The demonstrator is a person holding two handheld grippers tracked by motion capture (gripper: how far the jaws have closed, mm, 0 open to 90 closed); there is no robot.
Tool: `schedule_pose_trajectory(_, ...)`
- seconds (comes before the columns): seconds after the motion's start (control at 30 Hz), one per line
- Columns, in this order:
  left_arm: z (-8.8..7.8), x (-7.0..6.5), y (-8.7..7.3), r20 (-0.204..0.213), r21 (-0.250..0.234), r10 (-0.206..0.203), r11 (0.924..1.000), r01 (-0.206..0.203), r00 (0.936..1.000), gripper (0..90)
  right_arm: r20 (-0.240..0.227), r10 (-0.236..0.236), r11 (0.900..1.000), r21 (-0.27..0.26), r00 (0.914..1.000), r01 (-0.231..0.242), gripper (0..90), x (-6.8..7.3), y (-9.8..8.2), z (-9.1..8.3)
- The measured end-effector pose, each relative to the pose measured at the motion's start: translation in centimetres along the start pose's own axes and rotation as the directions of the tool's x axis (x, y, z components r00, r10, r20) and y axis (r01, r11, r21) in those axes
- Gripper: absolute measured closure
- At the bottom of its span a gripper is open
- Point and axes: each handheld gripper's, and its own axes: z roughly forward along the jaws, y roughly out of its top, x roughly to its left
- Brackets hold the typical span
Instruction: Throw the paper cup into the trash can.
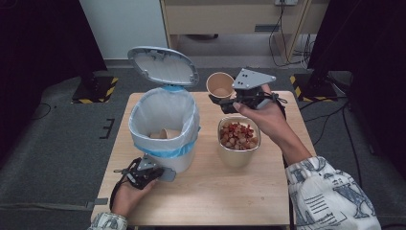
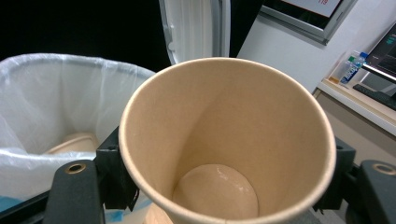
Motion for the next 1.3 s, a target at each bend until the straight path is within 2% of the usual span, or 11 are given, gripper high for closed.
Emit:
schedule_pose_trajectory(0.43,0.0,0.1,0.0,0.005,-0.003,-0.008,1.0000,0.008,1.0000,89.8,-0.031,0.029,0.999,-0.035,0.9991,-0.030,27.3,-0.1,2.5,0.0)
schedule_pose_trajectory(0.53,0.0,0.0,0.0,0.002,-0.001,-0.007,1.0000,0.007,1.0000,89.8,-0.039,0.038,0.997,-0.058,0.9985,-0.041,27.4,0.1,2.7,0.1)
schedule_pose_trajectory(0.7,0.0,0.0,0.0,0.002,-0.002,-0.009,1.0000,0.009,1.0000,89.8,-0.042,0.044,0.998,-0.048,0.9981,-0.046,27.4,0.2,2.9,0.5)
schedule_pose_trajectory(0.77,0.0,0.0,0.0,0.003,-0.003,-0.009,1.0000,0.009,1.0000,89.8,-0.053,0.058,0.997,-0.051,0.9969,-0.061,27.4,0.3,3.1,0.8)
schedule_pose_trajectory(1.03,0.0,0.0,0.0,0.004,-0.003,-0.012,0.9999,0.012,0.9999,89.8,-0.085,0.064,0.997,-0.045,0.9943,-0.068,27.4,0.9,3.8,1.7)
schedule_pose_trajectory(1.3,0.0,0.1,0.0,0.006,-0.003,-0.007,1.0000,0.007,1.0000,89.8,-0.118,0.071,0.997,-0.019,0.9904,-0.074,27.2,1.9,3.9,3.7)
